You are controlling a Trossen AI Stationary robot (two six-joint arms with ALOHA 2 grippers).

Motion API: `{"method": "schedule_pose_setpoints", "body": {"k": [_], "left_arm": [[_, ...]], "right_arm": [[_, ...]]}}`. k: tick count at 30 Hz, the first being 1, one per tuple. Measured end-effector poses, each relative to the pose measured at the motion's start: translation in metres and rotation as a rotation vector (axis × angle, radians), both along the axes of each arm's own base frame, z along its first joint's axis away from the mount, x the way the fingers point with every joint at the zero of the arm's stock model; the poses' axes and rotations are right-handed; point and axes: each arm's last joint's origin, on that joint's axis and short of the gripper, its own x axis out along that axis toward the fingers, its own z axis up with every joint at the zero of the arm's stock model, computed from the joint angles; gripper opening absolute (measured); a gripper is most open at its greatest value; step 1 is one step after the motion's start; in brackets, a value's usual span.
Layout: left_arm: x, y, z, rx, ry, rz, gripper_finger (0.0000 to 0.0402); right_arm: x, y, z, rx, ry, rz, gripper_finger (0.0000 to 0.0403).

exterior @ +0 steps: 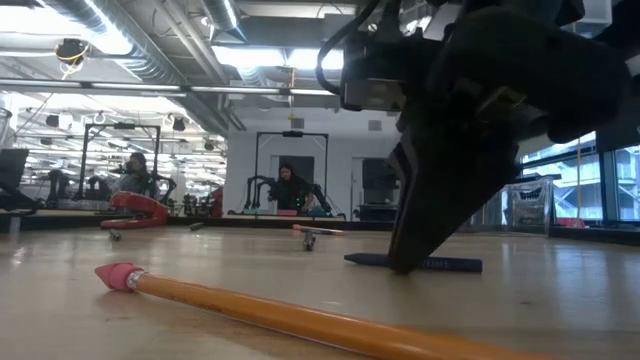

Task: Sort crayons/erasers/pens/pencils in bins
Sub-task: Put the blue crayon into the bottom right transparent bin

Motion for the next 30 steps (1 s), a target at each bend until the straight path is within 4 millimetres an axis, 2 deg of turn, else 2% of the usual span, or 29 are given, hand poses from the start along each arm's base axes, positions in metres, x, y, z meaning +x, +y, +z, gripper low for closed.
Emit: {"method": "schedule_pose_setpoints", "body": {"k": [3,7,11,20,30], "left_arm": [[0.0,0.0,0.0,0.0,0.0,0.0,0.0086],[0.0,0.0,0.0,0.0,0.0,0.0,0.0086],[0.0,0.0,0.0,0.0,0.0,0.0,0.0086],[0.0,0.0,0.0,0.0,0.0,0.0,0.0086],[0.0,0.0,0.0,0.0,0.0,0.001,0.0086]], "right_arm": [[0.002,0.001,0.004,0.001,-0.008,0.013,0.01],[0.009,0.003,0.019,-0.007,-0.005,0.021,0.0152],[0.013,-0.002,0.03,-0.006,0.018,-0.054,0.018],[0.008,-0.027,0.014,-0.052,0.086,-0.182,0.0186],[0.0,-0.032,-0.001,-0.022,0.112,-0.177,0.0186]]}}
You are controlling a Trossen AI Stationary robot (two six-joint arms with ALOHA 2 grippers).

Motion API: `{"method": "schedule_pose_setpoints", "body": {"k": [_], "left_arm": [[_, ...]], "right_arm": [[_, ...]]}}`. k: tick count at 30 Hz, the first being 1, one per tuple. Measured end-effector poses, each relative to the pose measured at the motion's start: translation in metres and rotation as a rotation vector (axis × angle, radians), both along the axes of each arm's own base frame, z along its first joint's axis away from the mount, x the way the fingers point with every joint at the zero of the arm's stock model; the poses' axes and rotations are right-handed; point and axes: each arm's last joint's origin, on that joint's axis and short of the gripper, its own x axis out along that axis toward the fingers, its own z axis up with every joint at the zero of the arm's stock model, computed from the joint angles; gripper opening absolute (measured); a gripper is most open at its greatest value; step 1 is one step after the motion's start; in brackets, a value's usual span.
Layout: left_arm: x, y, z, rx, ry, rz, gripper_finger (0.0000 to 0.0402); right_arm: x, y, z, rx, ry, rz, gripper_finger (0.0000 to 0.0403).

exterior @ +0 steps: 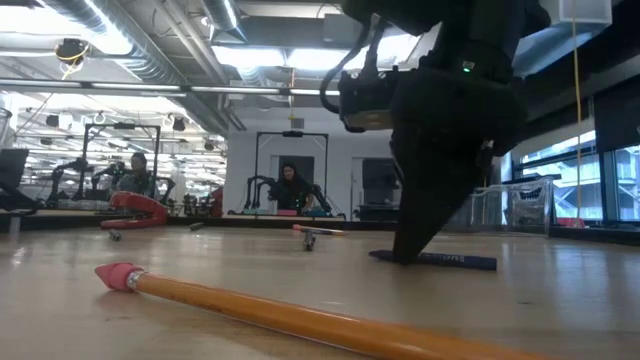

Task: Sort crayons/erasers/pens/pencils in bins
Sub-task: Put the blue crayon into the bottom right transparent bin

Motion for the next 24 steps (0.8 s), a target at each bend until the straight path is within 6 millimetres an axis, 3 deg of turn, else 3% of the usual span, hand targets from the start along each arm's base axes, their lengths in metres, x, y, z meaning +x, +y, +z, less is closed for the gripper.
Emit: {"method": "schedule_pose_setpoints", "body": {"k": [6,19,24], "left_arm": [[0.0,0.0,0.0,0.0,0.0,0.0,0.0086],[0.0,0.0,0.0,0.001,0.0,0.0,0.0086],[0.0,0.0,0.0,0.001,0.0,0.0,0.0086]], "right_arm": [[-0.004,-0.002,-0.007,0.005,0.008,0.0,0.017],[-0.007,-0.004,-0.013,0.049,0.014,0.011,0.0032],[-0.006,-0.004,-0.013,0.052,0.009,0.01,0.0017]]}}
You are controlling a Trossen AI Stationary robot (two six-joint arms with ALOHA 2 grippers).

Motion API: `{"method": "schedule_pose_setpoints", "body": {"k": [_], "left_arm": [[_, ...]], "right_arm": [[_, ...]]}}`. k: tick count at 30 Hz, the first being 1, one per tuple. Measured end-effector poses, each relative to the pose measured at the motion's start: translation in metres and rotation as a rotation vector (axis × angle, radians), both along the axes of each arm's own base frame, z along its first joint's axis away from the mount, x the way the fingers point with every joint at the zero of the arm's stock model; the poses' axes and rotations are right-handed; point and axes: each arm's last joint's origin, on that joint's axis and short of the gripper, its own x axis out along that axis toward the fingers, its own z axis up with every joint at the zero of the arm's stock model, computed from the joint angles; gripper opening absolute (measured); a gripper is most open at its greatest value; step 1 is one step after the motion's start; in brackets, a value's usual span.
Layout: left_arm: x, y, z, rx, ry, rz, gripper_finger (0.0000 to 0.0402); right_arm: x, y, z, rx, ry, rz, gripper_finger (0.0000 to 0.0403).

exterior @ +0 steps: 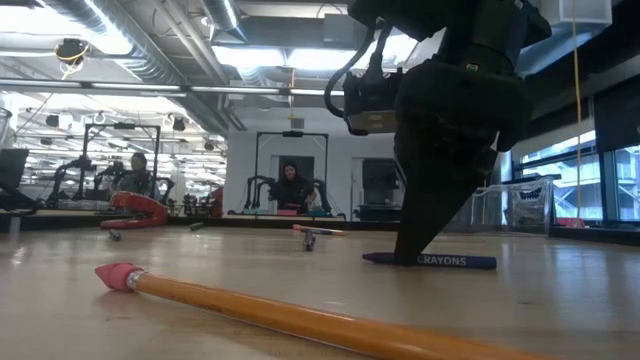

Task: Sort crayons/erasers/pens/pencils in bins
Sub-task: Put the blue crayon into the bottom right transparent bin

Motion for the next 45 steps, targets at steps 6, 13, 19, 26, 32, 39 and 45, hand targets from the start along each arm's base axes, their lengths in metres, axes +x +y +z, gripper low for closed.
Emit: {"method": "schedule_pose_setpoints", "body": {"k": [6,13,19,26,32,39,45], "left_arm": [[0.0,0.0,0.0,0.0,0.0,0.0,0.0086],[0.0,0.0,0.0,0.0,0.0,0.0,0.0086],[0.0,0.0,0.0,0.0,0.0,0.0,0.0086],[0.0,0.0,0.0,0.0,0.0,0.0,0.0086],[0.0,0.0,0.0,0.0,0.0,-0.001,0.0086],[0.0,0.0,0.0,0.0,0.0,-0.001,0.0086],[0.0,0.0,0.0,0.001,0.001,-0.001,0.0086]], "right_arm": [[0.0,0.0,0.0,0.007,-0.003,-0.024,0.0043],[0.001,-0.001,0.0,-0.018,-0.013,-0.032,0.0039],[0.001,-0.001,0.0,-0.012,-0.011,-0.03,0.0034],[0.0,-0.001,0.0,-0.006,-0.01,-0.028,0.0033],[0.004,0.001,0.008,-0.01,-0.004,-0.016,0.0033],[0.01,0.003,0.023,-0.012,0.015,0.031,0.0032],[0.012,0.004,0.051,-0.016,0.037,0.059,0.0032]]}}
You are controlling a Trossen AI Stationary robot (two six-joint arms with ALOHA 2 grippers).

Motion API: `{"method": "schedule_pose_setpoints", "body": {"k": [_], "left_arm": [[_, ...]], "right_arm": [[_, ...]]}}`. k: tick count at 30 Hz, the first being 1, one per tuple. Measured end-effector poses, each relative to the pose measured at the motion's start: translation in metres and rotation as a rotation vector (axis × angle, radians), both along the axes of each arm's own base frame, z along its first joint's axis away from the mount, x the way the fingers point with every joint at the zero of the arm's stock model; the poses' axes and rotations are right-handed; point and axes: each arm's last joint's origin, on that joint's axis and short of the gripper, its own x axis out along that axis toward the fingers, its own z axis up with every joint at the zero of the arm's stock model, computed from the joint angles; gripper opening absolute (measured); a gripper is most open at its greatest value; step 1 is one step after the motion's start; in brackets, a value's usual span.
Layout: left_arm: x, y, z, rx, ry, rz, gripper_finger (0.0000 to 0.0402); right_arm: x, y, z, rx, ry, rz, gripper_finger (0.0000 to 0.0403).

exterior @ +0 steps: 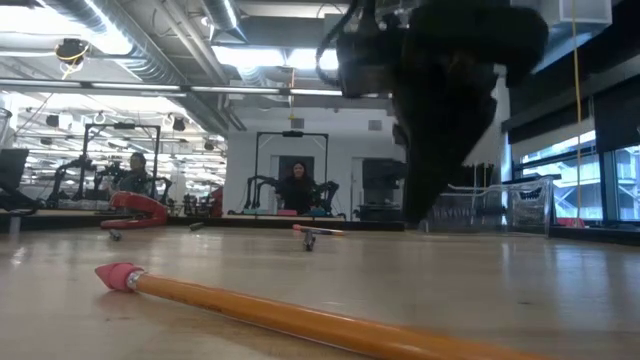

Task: Sort crayons/erasers/pens/pencils in bins
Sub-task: Put the blue crayon into the bottom right transparent bin

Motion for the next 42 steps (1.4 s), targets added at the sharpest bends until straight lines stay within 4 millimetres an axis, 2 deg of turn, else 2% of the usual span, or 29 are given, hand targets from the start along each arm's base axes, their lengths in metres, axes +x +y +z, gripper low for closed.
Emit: {"method": "schedule_pose_setpoints", "body": {"k": [4,9,14,19,24,28,38,42], "left_arm": [[0.0,0.0,0.0,0.0,0.0,0.0,0.0086],[0.0,0.0,0.0,0.0,0.0,0.0,0.0086],[0.0,0.0,0.0,0.006,-0.011,0.004,0.0086],[0.002,0.001,0.002,0.047,-0.076,0.03,0.0086],[0.008,0.001,0.004,0.075,-0.115,0.002,0.0086],[0.02,0.002,0.008,0.12,-0.144,-0.067,0.0086],[0.043,0.012,0.013,0.17,-0.153,-0.156,0.0086],[0.047,0.015,0.013,0.171,-0.15,-0.166,0.0086]], "right_arm": [[-0.002,-0.001,0.025,0.009,0.005,0.002,0.0034],[-0.015,0.002,0.057,0.021,-0.016,0.006,0.0034],[-0.038,0.01,0.092,0.073,-0.07,-0.035,0.0035],[-0.073,0.022,0.114,0.066,-0.029,-0.121,0.0035],[-0.11,0.037,0.125,0.021,0.044,-0.199,0.0035],[-0.134,0.05,0.126,-0.018,0.11,-0.247,0.0036],[-0.174,0.08,0.122,-0.064,0.189,-0.332,0.0036],[-0.19,0.089,0.109,-0.074,0.2,-0.373,0.0036]]}}
